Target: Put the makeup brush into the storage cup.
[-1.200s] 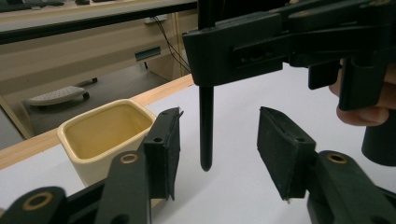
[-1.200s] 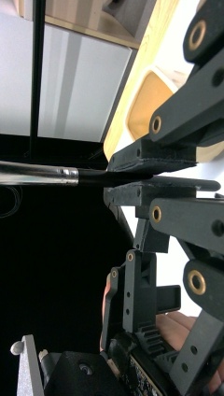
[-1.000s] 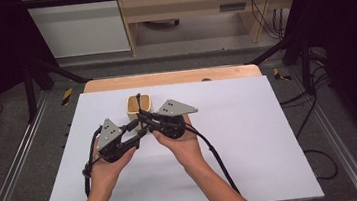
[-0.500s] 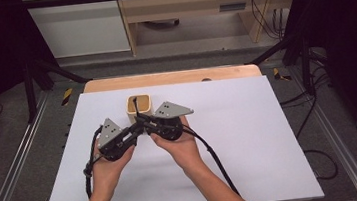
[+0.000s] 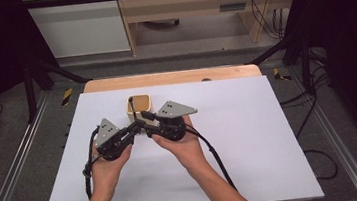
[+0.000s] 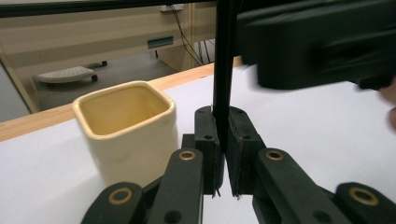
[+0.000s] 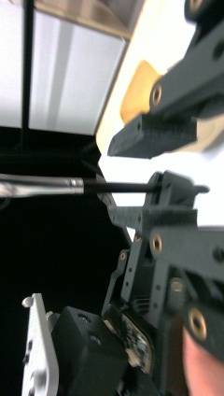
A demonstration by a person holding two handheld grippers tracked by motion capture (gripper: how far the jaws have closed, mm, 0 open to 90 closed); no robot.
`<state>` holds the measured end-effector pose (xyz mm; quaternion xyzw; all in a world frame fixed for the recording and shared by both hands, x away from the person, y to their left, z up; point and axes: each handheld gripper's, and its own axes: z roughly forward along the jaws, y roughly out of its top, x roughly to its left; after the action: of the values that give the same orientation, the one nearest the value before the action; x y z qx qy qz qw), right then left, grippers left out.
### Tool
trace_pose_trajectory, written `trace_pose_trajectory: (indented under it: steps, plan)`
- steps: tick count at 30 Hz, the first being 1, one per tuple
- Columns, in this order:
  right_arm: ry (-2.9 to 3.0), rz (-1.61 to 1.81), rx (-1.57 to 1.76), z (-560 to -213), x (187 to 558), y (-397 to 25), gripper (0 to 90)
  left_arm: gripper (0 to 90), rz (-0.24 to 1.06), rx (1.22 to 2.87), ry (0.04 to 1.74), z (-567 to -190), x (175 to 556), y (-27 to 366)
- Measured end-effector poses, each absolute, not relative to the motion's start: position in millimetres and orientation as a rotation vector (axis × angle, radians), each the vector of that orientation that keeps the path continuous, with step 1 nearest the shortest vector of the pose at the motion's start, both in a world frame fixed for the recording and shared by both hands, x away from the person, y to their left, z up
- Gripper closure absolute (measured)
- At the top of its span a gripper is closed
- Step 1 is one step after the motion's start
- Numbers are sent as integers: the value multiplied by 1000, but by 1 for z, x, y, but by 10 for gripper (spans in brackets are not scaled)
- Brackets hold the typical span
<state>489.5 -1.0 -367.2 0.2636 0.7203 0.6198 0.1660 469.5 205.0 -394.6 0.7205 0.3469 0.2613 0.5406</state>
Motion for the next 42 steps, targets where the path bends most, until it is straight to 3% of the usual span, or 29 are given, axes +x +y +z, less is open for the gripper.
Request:
trace_pose_trajectory:
  steps: [16, 24, 42]
  plan:
    - [2006, 1613, 838, -371, 481, -53, 130, 842, 689, 1687, 833, -382, 476, 219]
    - [1990, 1575, 856, -390, 475, -79, 64, 842, 714, 1689, 827, -375, 485, 221]
    - [1903, 1427, 975, -428, 458, -157, 67, 842, 755, 1696, 816, -364, 507, 213]
